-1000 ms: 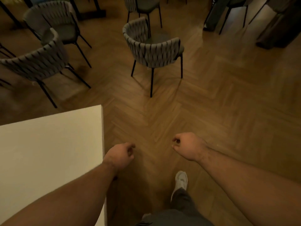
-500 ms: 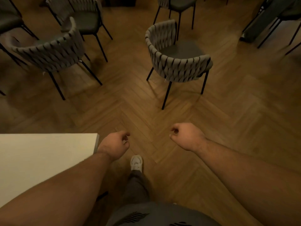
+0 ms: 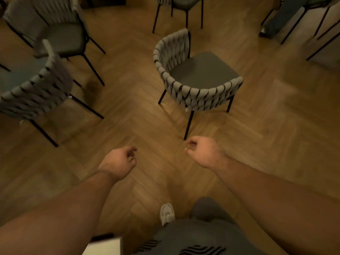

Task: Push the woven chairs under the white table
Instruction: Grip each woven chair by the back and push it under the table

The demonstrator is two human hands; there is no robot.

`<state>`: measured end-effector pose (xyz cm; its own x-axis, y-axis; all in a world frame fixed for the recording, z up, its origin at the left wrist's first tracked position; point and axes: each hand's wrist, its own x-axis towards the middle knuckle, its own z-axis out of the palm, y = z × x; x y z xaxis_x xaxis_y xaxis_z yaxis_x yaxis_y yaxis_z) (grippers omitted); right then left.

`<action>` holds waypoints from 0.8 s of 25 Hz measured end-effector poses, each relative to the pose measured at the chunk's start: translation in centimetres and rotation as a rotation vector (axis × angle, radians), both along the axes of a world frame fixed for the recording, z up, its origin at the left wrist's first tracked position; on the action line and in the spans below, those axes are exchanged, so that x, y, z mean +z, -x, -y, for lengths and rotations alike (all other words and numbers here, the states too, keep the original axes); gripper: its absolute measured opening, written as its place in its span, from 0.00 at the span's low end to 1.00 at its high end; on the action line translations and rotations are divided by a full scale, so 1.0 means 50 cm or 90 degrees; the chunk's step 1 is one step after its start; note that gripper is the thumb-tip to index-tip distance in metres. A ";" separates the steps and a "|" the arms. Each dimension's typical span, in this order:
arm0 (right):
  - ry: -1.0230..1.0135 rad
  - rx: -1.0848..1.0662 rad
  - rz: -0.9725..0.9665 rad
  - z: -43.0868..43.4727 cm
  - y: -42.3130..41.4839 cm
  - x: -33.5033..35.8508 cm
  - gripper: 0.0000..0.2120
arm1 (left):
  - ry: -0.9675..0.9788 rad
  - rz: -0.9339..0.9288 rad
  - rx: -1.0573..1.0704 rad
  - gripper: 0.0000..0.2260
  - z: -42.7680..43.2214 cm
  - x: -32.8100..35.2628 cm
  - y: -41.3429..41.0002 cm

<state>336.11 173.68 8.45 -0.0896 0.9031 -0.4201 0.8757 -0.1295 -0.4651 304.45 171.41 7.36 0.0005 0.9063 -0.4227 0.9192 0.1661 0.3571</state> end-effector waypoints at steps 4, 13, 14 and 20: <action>0.021 -0.062 -0.032 -0.177 -0.003 -0.028 0.17 | -0.008 0.008 -0.029 0.16 -0.194 -0.012 -0.012; 0.030 -0.005 0.046 -0.540 -0.040 -0.046 0.22 | 0.014 -0.012 -0.090 0.20 -0.571 -0.020 -0.055; 0.043 -0.018 0.044 -0.576 -0.038 -0.049 0.22 | 0.024 -0.013 -0.103 0.20 -0.614 -0.022 -0.053; 0.090 -0.082 0.081 -0.752 0.008 -0.077 0.20 | 0.069 -0.021 -0.226 0.25 -0.887 -0.066 -0.005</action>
